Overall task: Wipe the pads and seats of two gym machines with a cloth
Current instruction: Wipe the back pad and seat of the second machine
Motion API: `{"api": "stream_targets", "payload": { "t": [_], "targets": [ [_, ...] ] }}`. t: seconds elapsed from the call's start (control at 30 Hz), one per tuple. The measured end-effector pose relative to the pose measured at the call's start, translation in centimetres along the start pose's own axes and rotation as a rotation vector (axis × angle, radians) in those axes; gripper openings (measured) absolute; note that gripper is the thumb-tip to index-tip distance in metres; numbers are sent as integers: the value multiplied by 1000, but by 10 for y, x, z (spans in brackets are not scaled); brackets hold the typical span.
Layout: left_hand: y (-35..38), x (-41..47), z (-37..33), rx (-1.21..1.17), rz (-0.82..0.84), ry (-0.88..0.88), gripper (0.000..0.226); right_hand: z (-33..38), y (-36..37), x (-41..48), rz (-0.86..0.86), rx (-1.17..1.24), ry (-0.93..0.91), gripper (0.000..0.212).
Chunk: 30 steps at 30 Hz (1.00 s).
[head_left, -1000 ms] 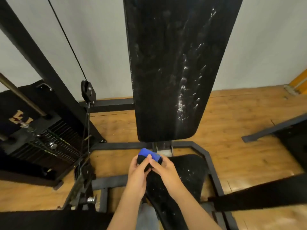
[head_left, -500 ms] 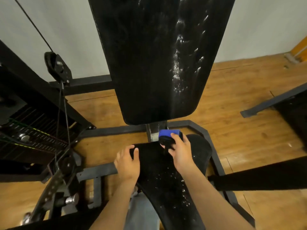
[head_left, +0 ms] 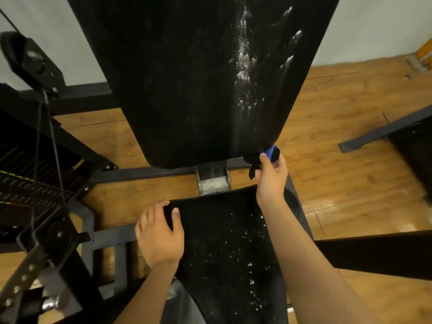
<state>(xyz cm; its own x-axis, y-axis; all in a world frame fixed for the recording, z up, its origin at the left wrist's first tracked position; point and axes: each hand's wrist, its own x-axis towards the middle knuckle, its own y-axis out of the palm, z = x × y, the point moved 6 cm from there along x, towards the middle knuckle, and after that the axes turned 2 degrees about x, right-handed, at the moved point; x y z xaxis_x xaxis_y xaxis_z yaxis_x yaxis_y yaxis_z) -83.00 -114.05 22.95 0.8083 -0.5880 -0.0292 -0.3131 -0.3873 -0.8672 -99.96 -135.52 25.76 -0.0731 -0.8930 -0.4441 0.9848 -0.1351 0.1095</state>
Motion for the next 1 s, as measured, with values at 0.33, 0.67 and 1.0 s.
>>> {"api": "stream_targets", "payload": {
  "t": [0.33, 0.67, 1.0],
  "targets": [
    [1, 0, 2, 8, 8, -37, 24, -33, 28, -31, 189, -100, 96, 39],
    [4, 1, 3, 5, 15, -28, 30, -13, 9, -11, -46, 36, -4, 41],
    [2, 2, 3, -2, 22, -23, 37, -37, 36, -36, 115, 96, 42, 45]
  ]
}}
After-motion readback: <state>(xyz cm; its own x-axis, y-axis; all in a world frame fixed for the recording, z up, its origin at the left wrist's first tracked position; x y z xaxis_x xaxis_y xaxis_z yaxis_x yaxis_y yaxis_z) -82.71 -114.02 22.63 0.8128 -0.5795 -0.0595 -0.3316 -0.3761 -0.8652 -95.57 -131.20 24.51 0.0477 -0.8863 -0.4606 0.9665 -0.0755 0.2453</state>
